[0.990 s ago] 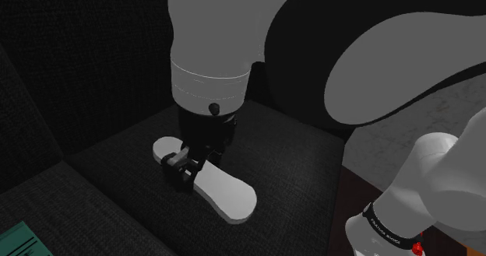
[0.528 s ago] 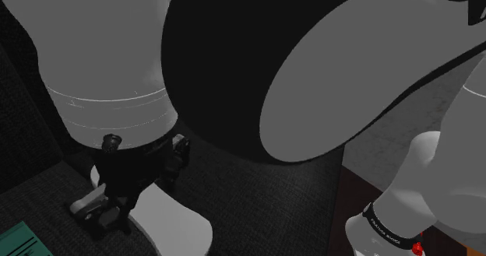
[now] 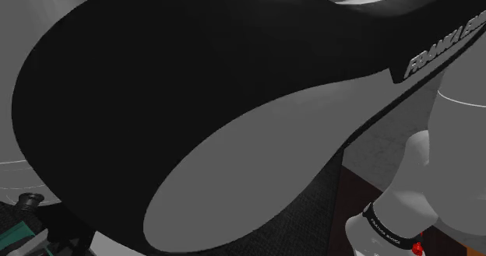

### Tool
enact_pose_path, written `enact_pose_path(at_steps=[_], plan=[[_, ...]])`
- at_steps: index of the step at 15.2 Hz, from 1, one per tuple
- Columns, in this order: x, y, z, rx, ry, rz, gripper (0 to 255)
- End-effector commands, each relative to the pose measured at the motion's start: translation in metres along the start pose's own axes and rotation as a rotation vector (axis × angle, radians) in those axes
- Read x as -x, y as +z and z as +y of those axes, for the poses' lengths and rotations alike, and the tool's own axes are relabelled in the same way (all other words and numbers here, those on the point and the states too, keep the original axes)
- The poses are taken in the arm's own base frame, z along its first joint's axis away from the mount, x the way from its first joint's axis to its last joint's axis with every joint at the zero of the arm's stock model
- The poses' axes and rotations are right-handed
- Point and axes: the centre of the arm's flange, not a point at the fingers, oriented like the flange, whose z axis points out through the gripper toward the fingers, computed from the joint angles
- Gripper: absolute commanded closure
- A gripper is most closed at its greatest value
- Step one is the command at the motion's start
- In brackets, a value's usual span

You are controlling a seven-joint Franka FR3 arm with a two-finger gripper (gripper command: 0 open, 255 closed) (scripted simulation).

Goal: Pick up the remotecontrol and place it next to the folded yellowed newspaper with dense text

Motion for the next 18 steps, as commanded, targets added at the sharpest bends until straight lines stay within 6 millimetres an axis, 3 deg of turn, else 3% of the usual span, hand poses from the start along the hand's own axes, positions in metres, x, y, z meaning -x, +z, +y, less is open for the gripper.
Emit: enact_pose_path(at_steps=[1, 12, 18], plan=[[0.001, 0.010, 0.000, 0.000, 0.000, 0.001, 255], [0.003, 0.069, -0.001, 0.000, 0.000, 0.001, 255], [0.003, 0.069, -0.001, 0.000, 0.000, 0.001, 255]])
